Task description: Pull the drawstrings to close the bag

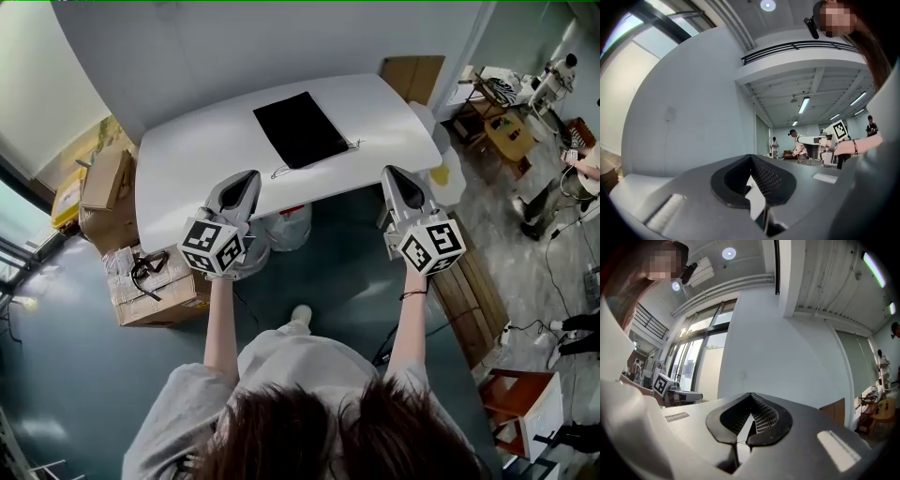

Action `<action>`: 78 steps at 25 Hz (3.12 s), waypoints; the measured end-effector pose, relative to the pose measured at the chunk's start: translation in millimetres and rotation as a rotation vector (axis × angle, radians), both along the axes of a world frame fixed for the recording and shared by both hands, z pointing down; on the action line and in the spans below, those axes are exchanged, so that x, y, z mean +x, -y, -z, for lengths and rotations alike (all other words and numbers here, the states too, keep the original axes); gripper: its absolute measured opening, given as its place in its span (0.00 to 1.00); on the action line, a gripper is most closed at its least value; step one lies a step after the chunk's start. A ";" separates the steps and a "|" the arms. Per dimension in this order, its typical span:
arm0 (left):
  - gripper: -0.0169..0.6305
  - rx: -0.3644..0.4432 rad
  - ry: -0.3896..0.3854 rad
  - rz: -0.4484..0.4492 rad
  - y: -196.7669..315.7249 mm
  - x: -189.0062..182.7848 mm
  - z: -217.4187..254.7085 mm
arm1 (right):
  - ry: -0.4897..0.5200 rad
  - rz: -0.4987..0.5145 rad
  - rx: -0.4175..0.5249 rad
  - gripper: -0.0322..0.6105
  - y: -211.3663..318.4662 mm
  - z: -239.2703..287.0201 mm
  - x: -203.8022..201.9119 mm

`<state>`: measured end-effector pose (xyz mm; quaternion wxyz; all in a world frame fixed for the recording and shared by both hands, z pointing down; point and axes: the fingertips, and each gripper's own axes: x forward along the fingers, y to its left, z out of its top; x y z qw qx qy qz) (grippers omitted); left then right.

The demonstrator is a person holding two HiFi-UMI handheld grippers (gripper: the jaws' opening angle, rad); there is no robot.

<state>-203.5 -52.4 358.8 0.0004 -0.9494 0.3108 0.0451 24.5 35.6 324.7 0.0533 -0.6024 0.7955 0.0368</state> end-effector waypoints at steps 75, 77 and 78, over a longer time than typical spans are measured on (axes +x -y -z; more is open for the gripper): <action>0.02 -0.173 0.128 0.321 190.3 78.7 -67.3 | -0.015 0.377 -0.217 0.07 288.9 -69.2 95.2; 0.02 -0.183 0.137 0.317 195.2 77.5 -73.3 | -0.017 0.373 -0.233 0.07 294.6 -76.7 95.1; 0.02 -0.187 0.142 0.315 197.5 76.8 -76.3 | -0.017 0.370 -0.239 0.07 297.0 -80.5 95.3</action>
